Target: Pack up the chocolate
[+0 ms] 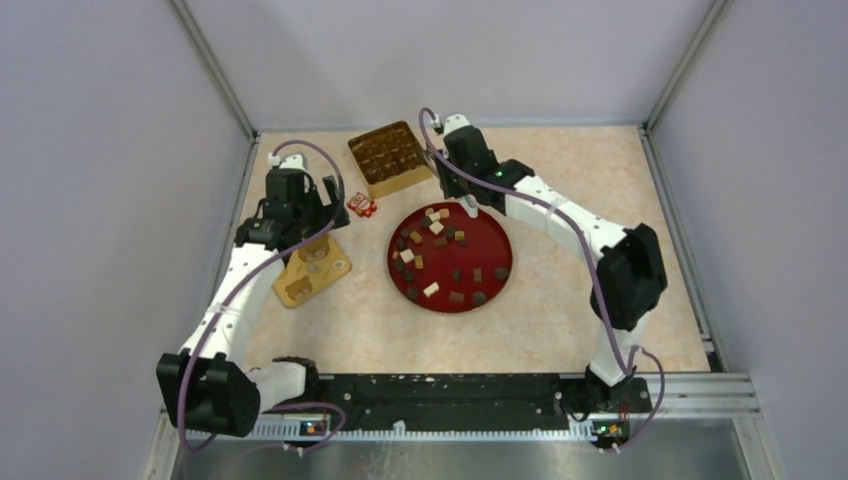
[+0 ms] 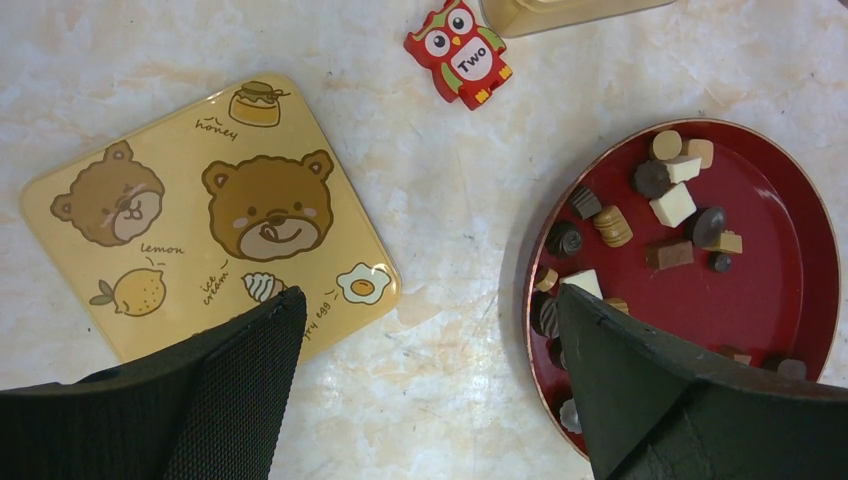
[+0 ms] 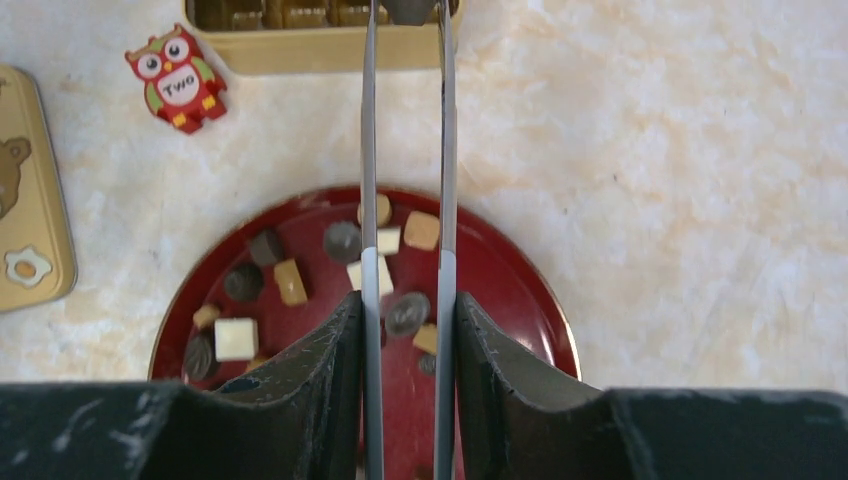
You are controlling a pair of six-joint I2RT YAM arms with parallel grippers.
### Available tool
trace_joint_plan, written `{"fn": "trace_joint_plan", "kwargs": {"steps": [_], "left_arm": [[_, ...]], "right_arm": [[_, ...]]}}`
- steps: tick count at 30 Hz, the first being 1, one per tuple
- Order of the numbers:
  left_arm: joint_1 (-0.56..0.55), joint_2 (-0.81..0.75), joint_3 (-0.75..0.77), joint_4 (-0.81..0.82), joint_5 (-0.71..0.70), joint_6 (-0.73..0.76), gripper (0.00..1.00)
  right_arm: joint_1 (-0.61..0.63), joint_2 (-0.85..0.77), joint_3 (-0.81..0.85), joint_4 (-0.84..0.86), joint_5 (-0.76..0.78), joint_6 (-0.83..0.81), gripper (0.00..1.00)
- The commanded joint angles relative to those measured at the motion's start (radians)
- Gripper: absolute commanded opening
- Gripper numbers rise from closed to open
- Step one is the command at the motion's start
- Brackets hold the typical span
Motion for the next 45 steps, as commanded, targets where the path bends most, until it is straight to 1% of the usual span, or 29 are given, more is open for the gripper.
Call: {"fn": "trace_joint_plan", "kwargs": {"steps": [1, 6, 10, 20, 31, 34, 38, 45], "left_arm": [[0.0, -0.036, 0.005, 0.003, -0.015, 0.009, 0.99], [0.0, -0.042, 0.0, -0.004, -0.02, 0.011, 0.99], [0.0, -0.049, -0.004, -0.007, -0.026, 0.009, 0.99], [0.0, -0.053, -0.004, -0.012, -0.03, 0.009, 0.99], [0.0, -0.056, -0.004, -0.016, -0.037, 0.008, 0.99], [0.0, -0.056, -0.002, -0.016, -0.038, 0.008, 0.99], [0.0, -0.056, -0.003, -0.016, -0.04, 0.008, 0.99], [0.0, -0.054, -0.004, -0.016, -0.04, 0.008, 0.99]], "right_arm": [[-0.011, 0.1, 0.163, 0.093, -0.002, -0.044, 0.17], [-0.02, 0.227, 0.294, 0.07, 0.0, -0.056, 0.18], [-0.036, 0.295, 0.352, 0.057, -0.016, -0.042, 0.18], [-0.059, 0.394, 0.4, 0.065, -0.04, -0.014, 0.18], [-0.06, 0.438, 0.441, 0.051, -0.062, -0.006, 0.2], [-0.06, 0.445, 0.452, 0.045, -0.07, -0.004, 0.23], [-0.061, 0.446, 0.455, 0.04, -0.073, -0.001, 0.31], [-0.06, 0.441, 0.462, 0.037, -0.073, 0.0, 0.37]]}}
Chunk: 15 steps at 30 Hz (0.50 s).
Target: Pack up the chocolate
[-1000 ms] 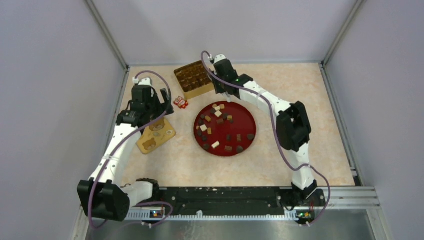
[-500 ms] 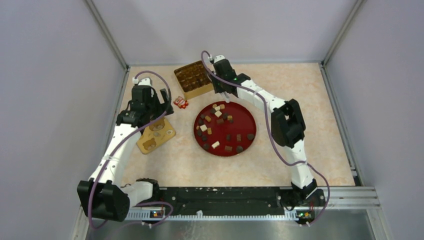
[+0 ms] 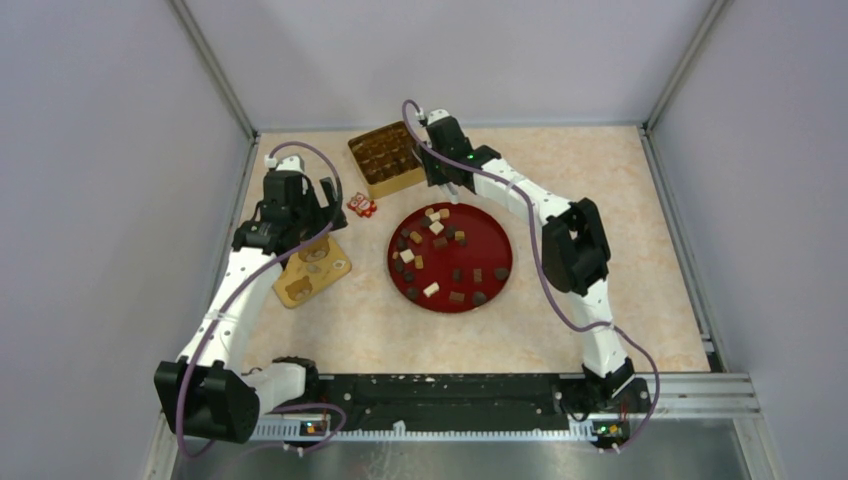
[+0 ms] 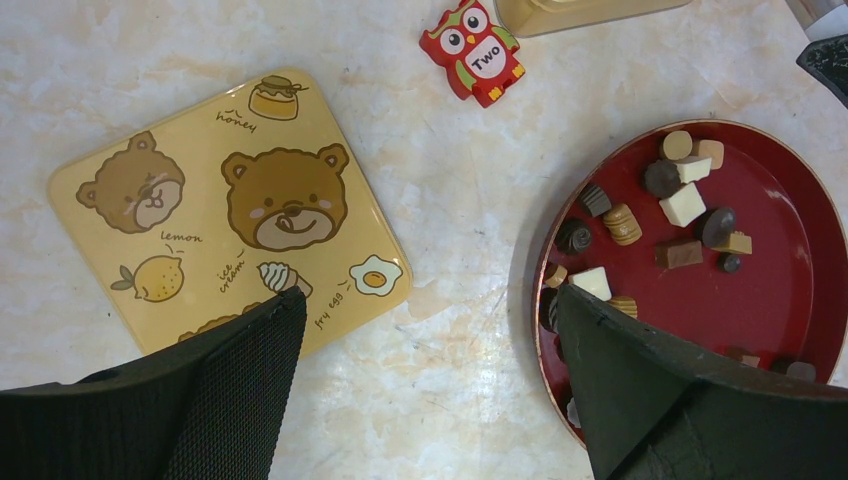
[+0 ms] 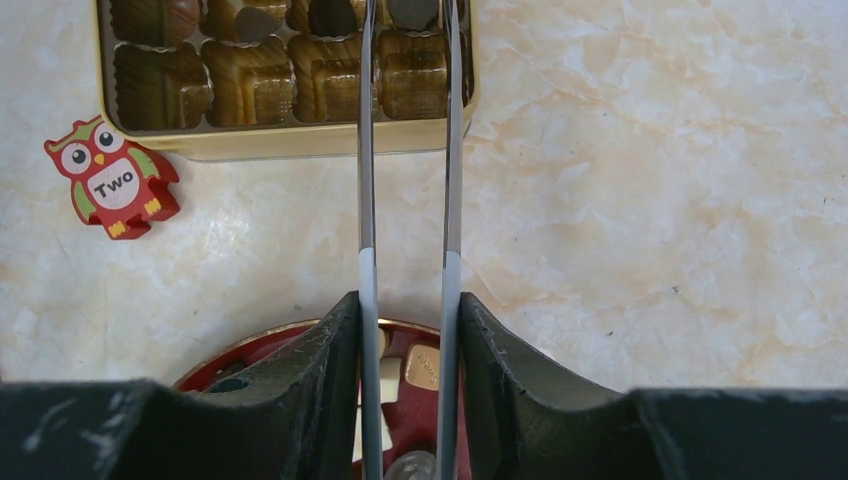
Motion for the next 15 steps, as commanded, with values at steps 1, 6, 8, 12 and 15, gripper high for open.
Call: {"fn": "trace_joint_plan", "kwargs": {"steps": [1, 6, 8, 12, 15], "left_arm": [[0.0, -0.024, -0.003, 0.012, -0.012, 0.007, 0.99], [0.0, -0.027, -0.004, 0.012, -0.013, 0.007, 0.99], [0.0, -0.028, -0.004, 0.01, -0.013, 0.007, 0.99], [0.0, -0.032, -0.005, 0.009, -0.015, 0.007, 0.99], [-0.001, -0.032, -0.004, 0.009, -0.012, 0.007, 0.99]], "right_arm": [[-0.003, 0.004, 0.068, 0.031, -0.007, 0.008, 0.37], [-0.004, 0.004, 0.072, 0.027, -0.009, 0.009, 0.38], [-0.003, -0.001, 0.068, 0.029, -0.009, 0.01, 0.36], [-0.003, -0.035, 0.044, 0.05, -0.011, 0.012, 0.17], [-0.003, -0.08, 0.023, 0.064, -0.017, 0.012, 0.16]]}}
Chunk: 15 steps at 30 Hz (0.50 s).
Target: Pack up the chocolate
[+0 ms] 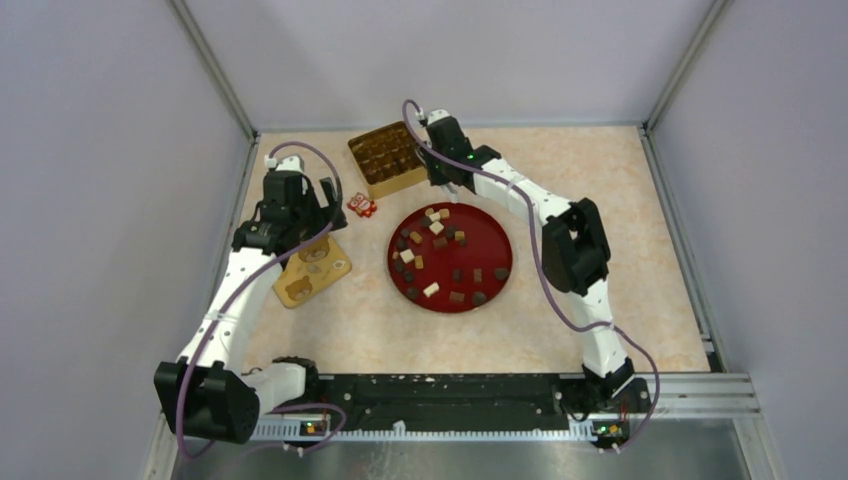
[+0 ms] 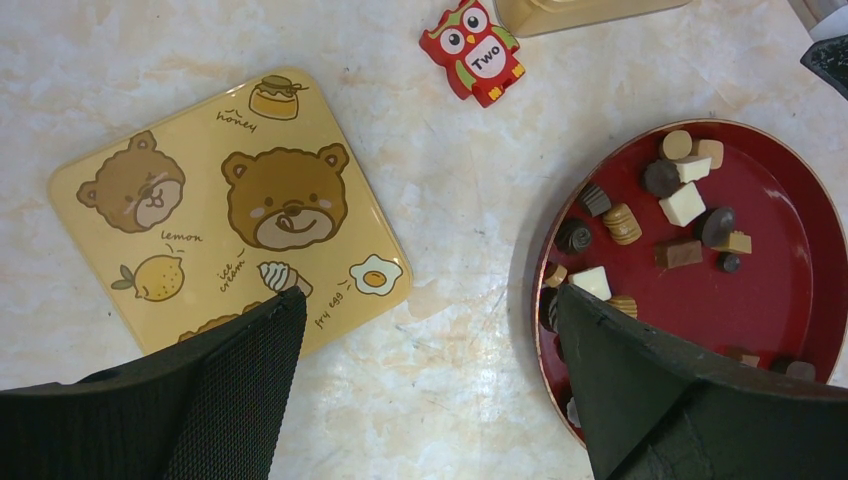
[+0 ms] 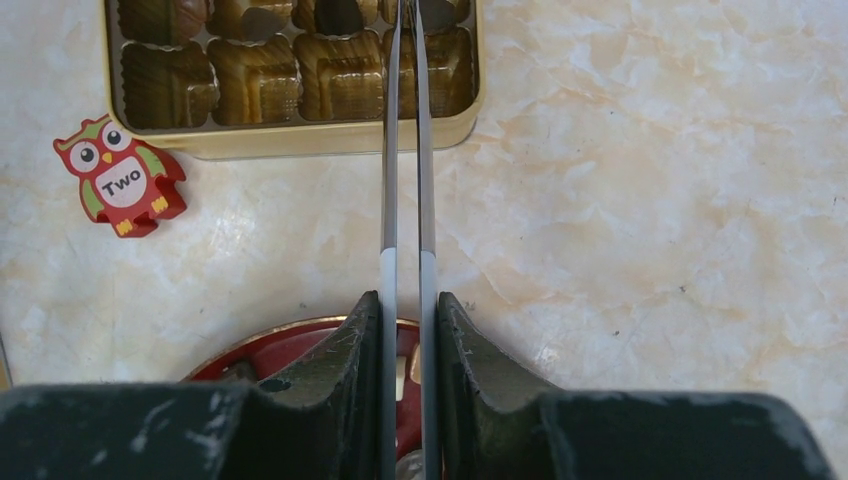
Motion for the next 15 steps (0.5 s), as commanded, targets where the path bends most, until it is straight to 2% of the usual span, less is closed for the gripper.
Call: {"fn": "trace_joint_plan", "kwargs": {"steps": [1, 6, 11, 15], "left_arm": [[0.0, -0.029, -0.004, 0.011, -0.011, 0.007, 0.99], [0.0, -0.024, -0.003, 0.017, -0.003, 0.007, 0.99], [0.0, -0.013, -0.001, 0.025, 0.003, 0.009, 0.99], [0.0, 0.002, 0.004, 0.039, 0.012, 0.007, 0.99]], "right_arm": [[-0.002, -0.099, 0.013, 0.071, -0.013, 0.005, 0.16], [-0.002, -0.231, -0.095, 0.096, -0.006, -0.007, 0.15], [-0.002, -0.47, -0.382, 0.131, 0.029, -0.016, 0.15], [-0.002, -0.649, -0.621, 0.091, 0.036, 0.01, 0.15]]}}
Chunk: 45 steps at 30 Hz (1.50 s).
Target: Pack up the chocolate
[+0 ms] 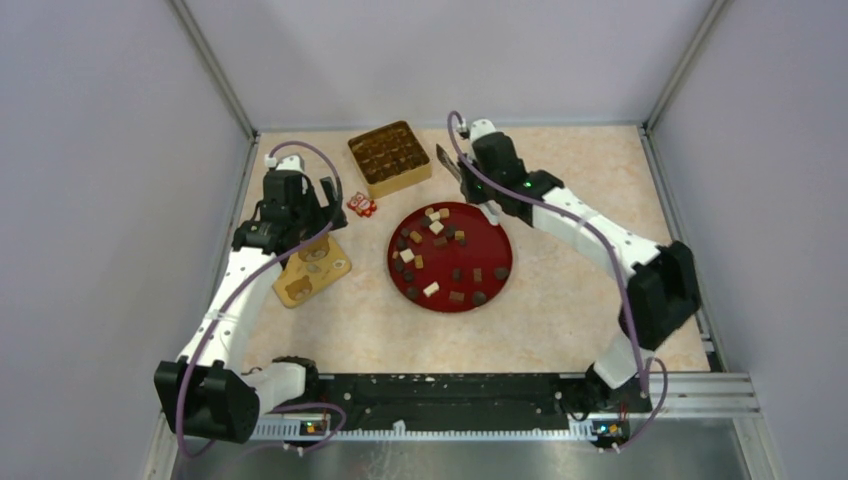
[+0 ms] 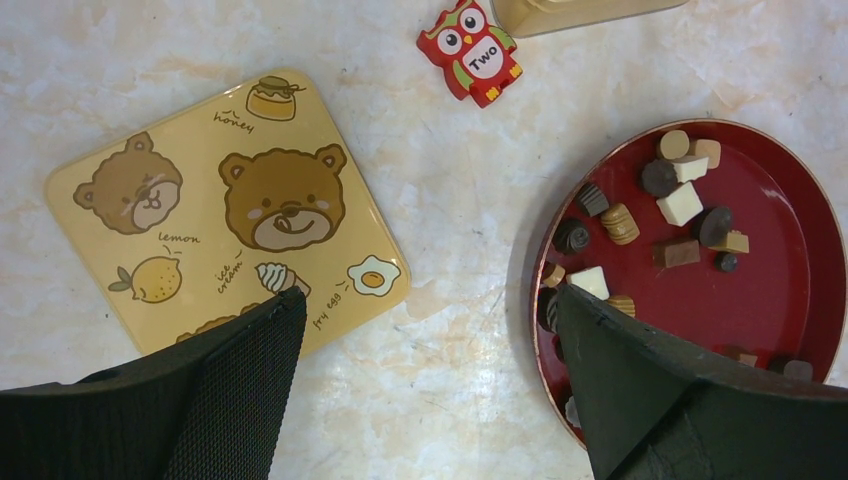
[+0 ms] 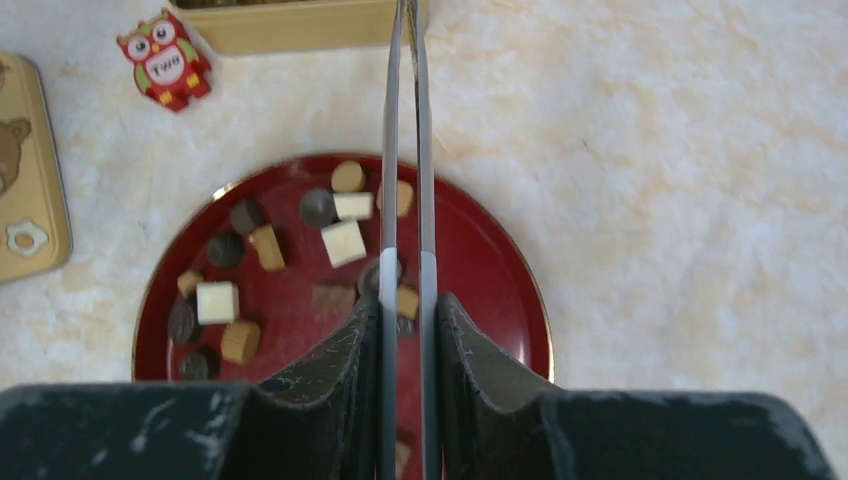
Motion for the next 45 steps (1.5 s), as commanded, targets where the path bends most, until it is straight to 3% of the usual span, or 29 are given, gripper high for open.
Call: {"fn": "trace_joint_plan", "kwargs": {"steps": [1, 5, 11, 22, 41, 45], "left_arm": [[0.0, 0.007, 0.008, 0.038, 0.011, 0.007, 0.99], [0.0, 0.03, 0.019, 0.045, 0.017, 0.004, 0.99], [0.0, 0.05, 0.023, 0.056, 0.025, -0.002, 0.99], [-0.001, 0.045, 0.023, 0.055, 0.016, 0.009, 0.99], [-0.001, 0.041, 0.005, 0.058, 0.016, 0.009, 0.99], [-0.001, 0.042, 0.004, 0.059, 0.021, 0.009, 0.99]], "right_arm": [[-0.001, -0.226, -0.212, 0.01, 0.017, 0.024, 0.16], [0.004, -0.375, -0.372, -0.087, 0.004, 0.056, 0.2], [0.017, -0.491, -0.475, -0.152, -0.06, 0.129, 0.25], [0.061, -0.461, -0.505, -0.122, -0.092, 0.127, 0.35], [0.096, -0.337, -0.491, -0.088, 0.014, 0.122, 0.36], [0.096, -0.334, -0.485, -0.086, 0.036, 0.124, 0.32]]}}
